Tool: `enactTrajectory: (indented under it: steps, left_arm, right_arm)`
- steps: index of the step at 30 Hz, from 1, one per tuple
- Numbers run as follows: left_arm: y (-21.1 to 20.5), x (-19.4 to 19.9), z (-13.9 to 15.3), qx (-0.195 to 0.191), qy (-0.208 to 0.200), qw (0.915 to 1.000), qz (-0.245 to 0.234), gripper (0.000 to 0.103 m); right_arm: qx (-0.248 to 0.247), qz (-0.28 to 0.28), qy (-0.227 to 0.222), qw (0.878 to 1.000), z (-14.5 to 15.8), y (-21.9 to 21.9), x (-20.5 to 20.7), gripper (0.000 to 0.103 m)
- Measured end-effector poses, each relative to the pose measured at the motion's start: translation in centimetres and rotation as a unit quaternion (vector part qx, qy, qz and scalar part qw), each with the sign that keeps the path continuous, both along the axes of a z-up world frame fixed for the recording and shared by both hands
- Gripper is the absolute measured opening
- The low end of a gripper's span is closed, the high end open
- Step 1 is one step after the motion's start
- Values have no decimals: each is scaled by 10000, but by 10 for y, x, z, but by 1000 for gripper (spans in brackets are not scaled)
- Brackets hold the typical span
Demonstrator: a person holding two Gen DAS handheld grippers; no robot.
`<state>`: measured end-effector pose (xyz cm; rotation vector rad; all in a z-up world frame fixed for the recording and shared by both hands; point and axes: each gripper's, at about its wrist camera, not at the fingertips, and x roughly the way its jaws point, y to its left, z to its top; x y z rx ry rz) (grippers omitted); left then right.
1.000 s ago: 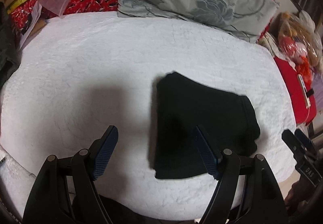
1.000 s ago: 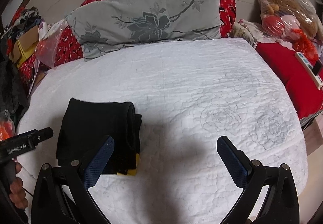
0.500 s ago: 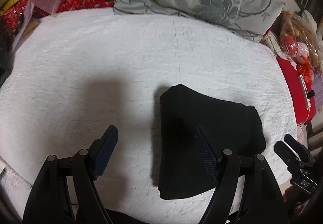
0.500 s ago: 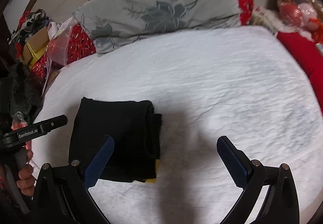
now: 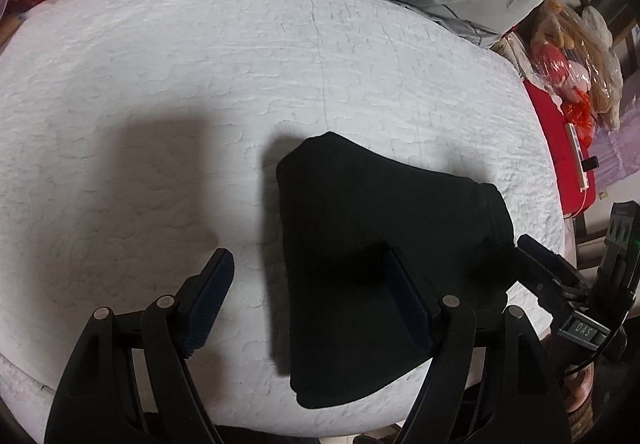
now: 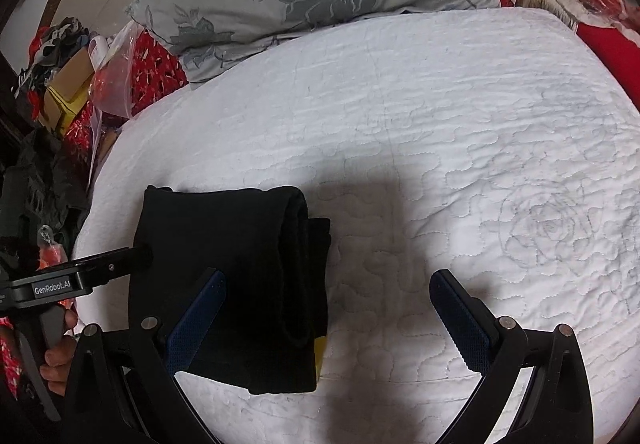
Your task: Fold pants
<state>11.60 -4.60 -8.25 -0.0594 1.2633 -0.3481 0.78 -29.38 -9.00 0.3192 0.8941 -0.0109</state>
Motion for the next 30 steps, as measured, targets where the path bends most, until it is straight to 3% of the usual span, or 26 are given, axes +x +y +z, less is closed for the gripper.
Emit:
enactTrajectory:
  steps: [17,24,28,30]
  left_arm:
    - [-3,-10,9,109,-310,9994,66,77]
    - [4,-14,-12,-95,-18,9999,-54,77]
    - [-1,-2,-24,-472,245,9984,-174,77]
    - [-4,1,-30,-688,315,9968,-256,77]
  right_arm:
    - [-211,90,-73,9997,7,11,-4,102]
    - [7,163,63,9998,-4,5,4,102]
    - [335,316,120,9989,-14,2,13,101]
    - [598,426,111,9972,-19,2,16,94]
